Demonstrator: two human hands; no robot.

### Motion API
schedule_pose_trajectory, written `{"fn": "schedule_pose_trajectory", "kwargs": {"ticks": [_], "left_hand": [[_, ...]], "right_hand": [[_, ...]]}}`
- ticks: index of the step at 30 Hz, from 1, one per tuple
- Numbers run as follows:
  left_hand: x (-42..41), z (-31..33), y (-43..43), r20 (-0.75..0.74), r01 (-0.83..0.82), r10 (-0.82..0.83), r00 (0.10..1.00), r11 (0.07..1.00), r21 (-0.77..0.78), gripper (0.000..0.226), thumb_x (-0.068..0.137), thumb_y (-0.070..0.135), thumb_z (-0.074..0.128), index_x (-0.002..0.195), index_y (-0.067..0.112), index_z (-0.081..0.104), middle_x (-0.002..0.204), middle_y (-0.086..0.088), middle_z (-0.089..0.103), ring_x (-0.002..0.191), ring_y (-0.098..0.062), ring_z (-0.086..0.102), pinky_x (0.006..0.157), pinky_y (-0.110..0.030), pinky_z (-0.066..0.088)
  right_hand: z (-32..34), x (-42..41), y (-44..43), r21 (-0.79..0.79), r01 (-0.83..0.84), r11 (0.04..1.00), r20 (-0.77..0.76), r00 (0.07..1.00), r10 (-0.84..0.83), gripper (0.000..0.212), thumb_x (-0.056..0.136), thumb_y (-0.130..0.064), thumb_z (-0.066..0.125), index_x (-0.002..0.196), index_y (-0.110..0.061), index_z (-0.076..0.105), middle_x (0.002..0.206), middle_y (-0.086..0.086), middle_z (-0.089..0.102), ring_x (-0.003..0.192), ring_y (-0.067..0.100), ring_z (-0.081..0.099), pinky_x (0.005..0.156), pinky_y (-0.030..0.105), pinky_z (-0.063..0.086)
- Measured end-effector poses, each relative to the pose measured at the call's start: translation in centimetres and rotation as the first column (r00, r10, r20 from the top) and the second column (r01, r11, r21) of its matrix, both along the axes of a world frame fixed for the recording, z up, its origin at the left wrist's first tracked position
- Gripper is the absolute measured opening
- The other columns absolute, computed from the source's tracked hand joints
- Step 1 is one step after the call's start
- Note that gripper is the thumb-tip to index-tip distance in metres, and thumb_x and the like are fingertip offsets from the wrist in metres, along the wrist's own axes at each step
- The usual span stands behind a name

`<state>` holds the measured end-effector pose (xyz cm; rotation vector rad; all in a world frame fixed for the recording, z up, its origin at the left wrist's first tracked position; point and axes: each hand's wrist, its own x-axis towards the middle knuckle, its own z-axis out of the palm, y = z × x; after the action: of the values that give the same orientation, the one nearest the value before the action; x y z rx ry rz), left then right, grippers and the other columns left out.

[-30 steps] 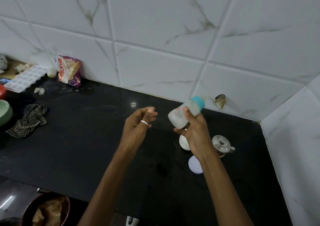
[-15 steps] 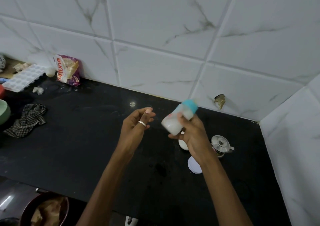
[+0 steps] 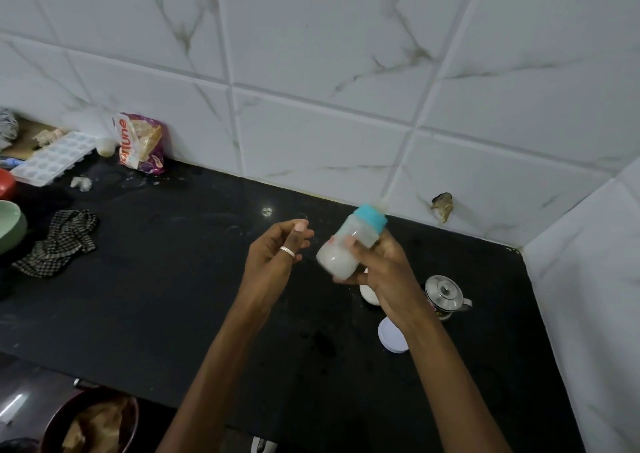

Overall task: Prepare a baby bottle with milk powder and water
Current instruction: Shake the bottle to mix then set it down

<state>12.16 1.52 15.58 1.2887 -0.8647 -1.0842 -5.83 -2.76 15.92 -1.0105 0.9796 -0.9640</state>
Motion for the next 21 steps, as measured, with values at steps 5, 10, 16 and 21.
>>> {"fn": "schedule_pose_trajectory", "kwargs": {"ticks": [5,10,16,21], "left_hand": [[0.1,0.0,0.0,0.002,0.004,-0.004,1.000,1.000,-0.001,0.021,0.101,0.034,0.059,0.116,0.026,0.071,0.108,0.007,0.078,0.102,-0.007,0.073,0.094,-0.035,0.058],[0.0,-0.1,-0.2,-0.016,-0.019,0.019,1.000,1.000,0.005,0.020,0.101,0.033,0.060,0.114,0.024,0.072,0.105,0.007,0.079,0.099,-0.006,0.073,0.093,-0.035,0.057],[-0.1,-0.1,-0.3,-0.009,-0.001,0.001,1.000,1.000,0.011,0.022,0.101,0.033,0.059,0.117,0.024,0.071,0.107,0.008,0.078,0.102,-0.008,0.073,0.094,-0.035,0.058],[0.0,-0.1,-0.4,-0.014,-0.024,0.024,1.000,1.000,0.018,0.020,0.102,0.033,0.059,0.115,0.026,0.072,0.107,0.007,0.079,0.103,-0.009,0.073,0.093,-0.033,0.058]], "right_hand": [[0.0,0.0,0.3,0.008,-0.039,0.999,-0.062,0.997,0.039,0.055,0.084,-0.032,0.080,0.131,-0.021,0.053,0.120,0.011,0.066,0.102,0.020,0.073,0.071,0.040,0.063],[0.2,-0.4,-0.1,0.041,0.122,0.992,0.075,0.989,-0.125,0.053,0.083,-0.032,0.079,0.129,-0.018,0.056,0.122,0.014,0.067,0.104,0.025,0.072,0.068,0.039,0.062],[0.1,-1.0,0.0,-0.013,-0.067,0.998,-0.047,0.997,0.066,0.058,0.080,-0.035,0.081,0.131,-0.022,0.056,0.124,0.012,0.067,0.108,0.026,0.072,0.071,0.044,0.063],[0.1,-0.5,0.0,-0.007,0.047,0.999,0.029,0.998,-0.047,0.051,0.083,-0.033,0.070,0.129,-0.020,0.053,0.121,0.014,0.067,0.099,0.021,0.074,0.064,0.037,0.061]]}}
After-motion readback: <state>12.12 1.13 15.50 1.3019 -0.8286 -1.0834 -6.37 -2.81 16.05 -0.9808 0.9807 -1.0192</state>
